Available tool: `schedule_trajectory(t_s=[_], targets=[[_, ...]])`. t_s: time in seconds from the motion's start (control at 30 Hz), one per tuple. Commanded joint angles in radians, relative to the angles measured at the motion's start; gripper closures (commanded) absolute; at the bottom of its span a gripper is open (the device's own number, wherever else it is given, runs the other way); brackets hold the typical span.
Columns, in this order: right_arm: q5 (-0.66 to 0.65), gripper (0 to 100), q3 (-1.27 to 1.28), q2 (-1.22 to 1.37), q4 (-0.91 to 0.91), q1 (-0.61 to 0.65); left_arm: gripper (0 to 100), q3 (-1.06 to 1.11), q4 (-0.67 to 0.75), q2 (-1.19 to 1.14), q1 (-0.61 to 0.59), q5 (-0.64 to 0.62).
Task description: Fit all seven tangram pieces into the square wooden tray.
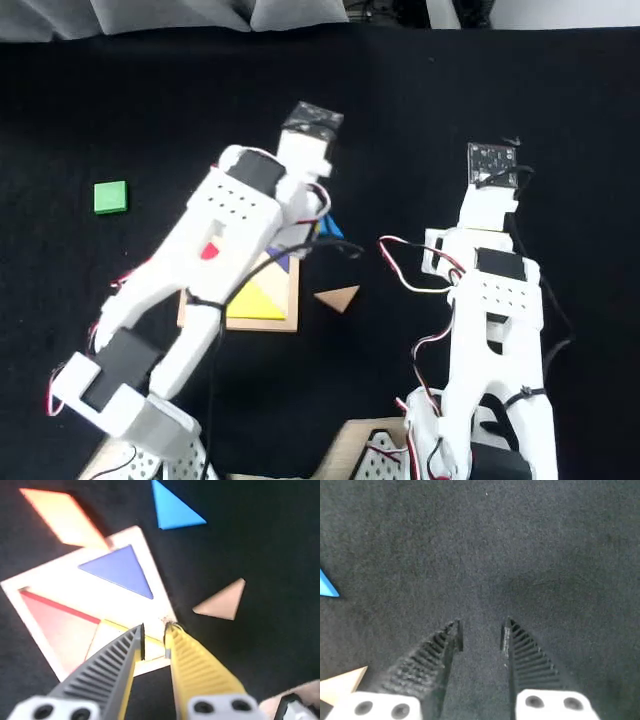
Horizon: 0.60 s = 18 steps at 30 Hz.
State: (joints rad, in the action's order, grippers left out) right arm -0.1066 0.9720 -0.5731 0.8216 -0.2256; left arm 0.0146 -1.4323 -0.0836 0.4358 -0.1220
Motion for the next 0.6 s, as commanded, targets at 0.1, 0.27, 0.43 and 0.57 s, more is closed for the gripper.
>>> schedule_trajectory(t_s=[0.1,0.27,0.43,0.57], targets=[[-0.035,85.8,-0.035,-0.038,-0.012,0.091,91,-0.104,-0.069,0.021,-0.260,-0.012],[-0.078,85.5,-0.059,-0.044,0.003,0.210,91,-0.094,-0.101,0.141,-0.533,-0.005],[0.000,85.4,-0.265,0.004,0.169,0.437,91,0.111,-0.071,0.233,-0.705,-0.005],[0.051,85.3,-0.443,0.134,0.229,0.620,91,0.384,0.144,0.245,-0.776,-0.014]])
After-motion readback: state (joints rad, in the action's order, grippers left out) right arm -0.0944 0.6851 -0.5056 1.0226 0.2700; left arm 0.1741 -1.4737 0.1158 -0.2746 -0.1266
